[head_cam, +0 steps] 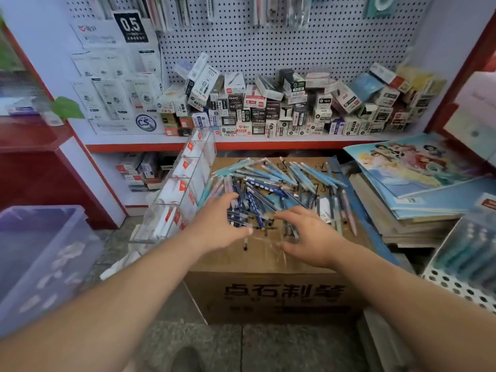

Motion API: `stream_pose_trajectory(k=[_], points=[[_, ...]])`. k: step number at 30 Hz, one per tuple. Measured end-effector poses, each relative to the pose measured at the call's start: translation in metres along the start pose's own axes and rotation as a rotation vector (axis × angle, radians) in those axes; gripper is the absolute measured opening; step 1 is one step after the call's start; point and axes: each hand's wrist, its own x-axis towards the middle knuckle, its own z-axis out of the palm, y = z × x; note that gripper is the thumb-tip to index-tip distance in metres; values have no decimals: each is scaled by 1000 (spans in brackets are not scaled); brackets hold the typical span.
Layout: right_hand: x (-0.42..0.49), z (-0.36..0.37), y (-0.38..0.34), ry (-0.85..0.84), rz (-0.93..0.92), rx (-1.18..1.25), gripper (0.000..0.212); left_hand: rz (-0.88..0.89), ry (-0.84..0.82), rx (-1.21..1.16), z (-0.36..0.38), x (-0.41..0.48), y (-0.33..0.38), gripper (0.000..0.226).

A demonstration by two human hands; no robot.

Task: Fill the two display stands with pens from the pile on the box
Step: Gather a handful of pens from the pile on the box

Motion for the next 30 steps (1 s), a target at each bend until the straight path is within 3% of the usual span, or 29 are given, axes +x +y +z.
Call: stream_pose_trajectory(k=[10,14,18,24,26,30], points=[[35,24,-32,20,-29,-99,57,-69,-70,75,12,-6,-35,97],[55,31,-46,146,-27,-127,38,-58,-48,91,14,-6,-43,94],[67,36,-55,75,52,-33,25,-62,-39,83,16,-5,-50,84],[59,24,-50,48,170,291,3,-92,-8,-1,14,-3,-45,61],[49,17,-49,50,214,456,8,-112,-12,-57,13,-2,-41,48],[25,12,-54,-82,231,704,8,-196,-51,-428,17,3,-36,29]])
